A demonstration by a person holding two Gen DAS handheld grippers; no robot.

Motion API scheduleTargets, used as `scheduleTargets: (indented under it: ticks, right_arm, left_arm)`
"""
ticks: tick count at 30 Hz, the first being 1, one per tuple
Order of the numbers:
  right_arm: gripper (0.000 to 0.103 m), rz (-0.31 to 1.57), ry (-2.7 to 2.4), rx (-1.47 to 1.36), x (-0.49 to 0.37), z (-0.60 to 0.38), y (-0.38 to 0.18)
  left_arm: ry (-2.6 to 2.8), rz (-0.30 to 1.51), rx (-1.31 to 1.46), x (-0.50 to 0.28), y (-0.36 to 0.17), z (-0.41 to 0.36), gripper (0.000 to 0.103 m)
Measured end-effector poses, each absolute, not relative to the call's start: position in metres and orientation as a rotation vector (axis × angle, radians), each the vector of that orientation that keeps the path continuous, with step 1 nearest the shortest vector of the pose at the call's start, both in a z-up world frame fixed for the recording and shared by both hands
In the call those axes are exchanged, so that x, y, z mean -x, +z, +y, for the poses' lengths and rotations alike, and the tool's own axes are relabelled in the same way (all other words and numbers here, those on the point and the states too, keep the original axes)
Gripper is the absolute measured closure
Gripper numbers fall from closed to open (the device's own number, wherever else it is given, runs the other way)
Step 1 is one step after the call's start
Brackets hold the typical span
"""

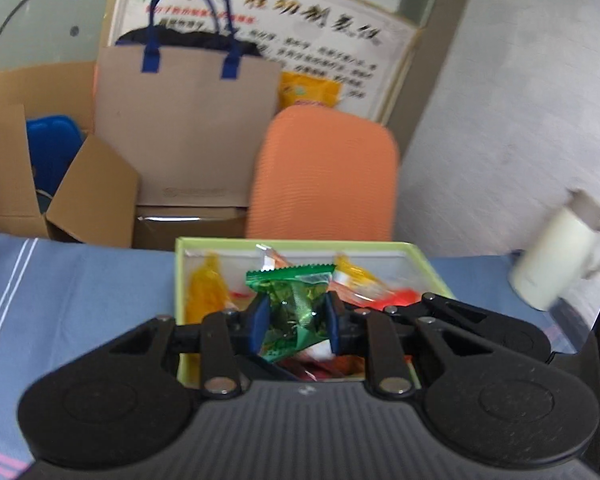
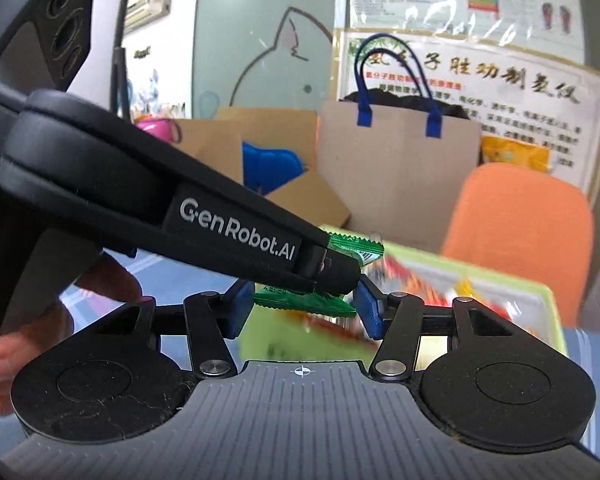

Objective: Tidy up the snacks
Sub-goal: 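Drop the green candy packet into the green box, then reach the left tool to the green pea snack bag and grasp it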

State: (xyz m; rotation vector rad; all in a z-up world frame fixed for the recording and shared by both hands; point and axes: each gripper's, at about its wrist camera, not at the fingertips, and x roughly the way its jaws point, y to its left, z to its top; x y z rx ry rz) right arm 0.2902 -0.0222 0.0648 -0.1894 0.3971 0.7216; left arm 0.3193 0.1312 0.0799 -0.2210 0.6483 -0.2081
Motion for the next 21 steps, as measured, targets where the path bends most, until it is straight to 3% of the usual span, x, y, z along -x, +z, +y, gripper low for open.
scheduleTargets:
  ticks: [6,8,9,10,11,16,21]
  right_arm:
    - [0.066,0.567,0.749,0.193,-0.359,0.010,0.037]
    - [0.062,0.579,0.749,0.210,-0.363,0.013,0.030]
    - [0.054,0.565,0.753,0.225,-0.361,0.014,0.028]
    - [0.049,0.562,0.759,0.225,-0.358,0.013,0.029]
    - [0.047,0.559,0.763,0.219,-0.355,0.012,0.032]
    - [0.021,0.450,0.732,0.183,-0.311,-0.020,0.056]
    - [0.011,0.378,0.632,0.089,-0.239,-0.087,0.056]
  left_arm:
    - [-0.202,0.742,0.273,-0.365,0.033,0.150,0.080]
    - [-0.196,0.717,0.298,-0.359,0.027,0.154,0.062]
    - [-0.197,0.703,0.312,-0.357,0.027,0.155,0.057]
    - [-0.192,0.684,0.333,-0.353,0.030,0.158,0.040]
    - [-0.179,0.659,0.351,-0.347,0.036,0.159,0.037]
    - [-0.099,0.539,0.325,-0.295,0.073,0.157,0.036]
    - [-0.108,0.562,0.331,-0.220,0.054,0.138,0.034]
